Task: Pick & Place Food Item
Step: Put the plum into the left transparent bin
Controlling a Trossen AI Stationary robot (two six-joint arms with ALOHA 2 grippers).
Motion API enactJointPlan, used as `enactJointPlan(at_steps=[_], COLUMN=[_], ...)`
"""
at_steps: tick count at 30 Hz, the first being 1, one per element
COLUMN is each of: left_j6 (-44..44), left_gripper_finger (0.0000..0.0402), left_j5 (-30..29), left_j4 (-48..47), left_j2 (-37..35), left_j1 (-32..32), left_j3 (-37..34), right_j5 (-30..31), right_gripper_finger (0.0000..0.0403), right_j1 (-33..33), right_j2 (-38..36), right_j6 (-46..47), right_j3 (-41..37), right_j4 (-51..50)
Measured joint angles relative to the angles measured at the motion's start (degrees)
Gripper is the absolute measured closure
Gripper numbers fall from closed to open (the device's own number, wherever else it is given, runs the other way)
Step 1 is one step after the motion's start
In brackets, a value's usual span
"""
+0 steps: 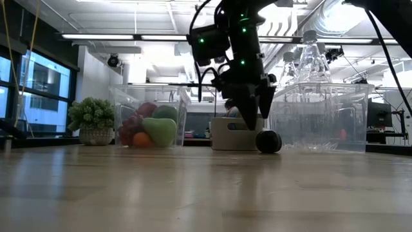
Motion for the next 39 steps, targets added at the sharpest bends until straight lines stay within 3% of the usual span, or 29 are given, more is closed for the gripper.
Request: enactJointPlan(at_steps=[10, 19, 29, 36, 39], left_j6=[-0.5, -3.5, -3.1, 0.3, 1.7], left_gripper_finger=[0.0029, 0.0029, 0.0029, 0.0029, 0.0029], left_j5=[6.6, 7.5, 7.5, 7.4, 7.3], left_j4=[0.0, 0.4, 4.7, 6.9, 7.1], left_j2=[0.0, 0.0, 0.0, 0.0, 0.0], left_j1=[0.0, 0.0, 0.0, 0.0, 0.0], left_j3=[0.0, 0.0, -0.1, -0.1, -0.1], right_j5=[-1.0, -1.0, -0.8, -5.0, -3.7], right_gripper_finger=[0.0007, 0.0007, 0.0007, 0.0007, 0.0007], right_j1=[-1.0, -2.3, -3.2, -4.3, -4.1], right_j2=[0.0, 0.0, 0.0, -0.1, -0.1], right_j6=[0.1, -1.3, -3.7, -2.5, -1.8], right_j3=[-4.3, -11.3, -12.2, -12.2, -12.2], right_j4=[-0.7, 6.9, 13.7, 14.4, 14.4])
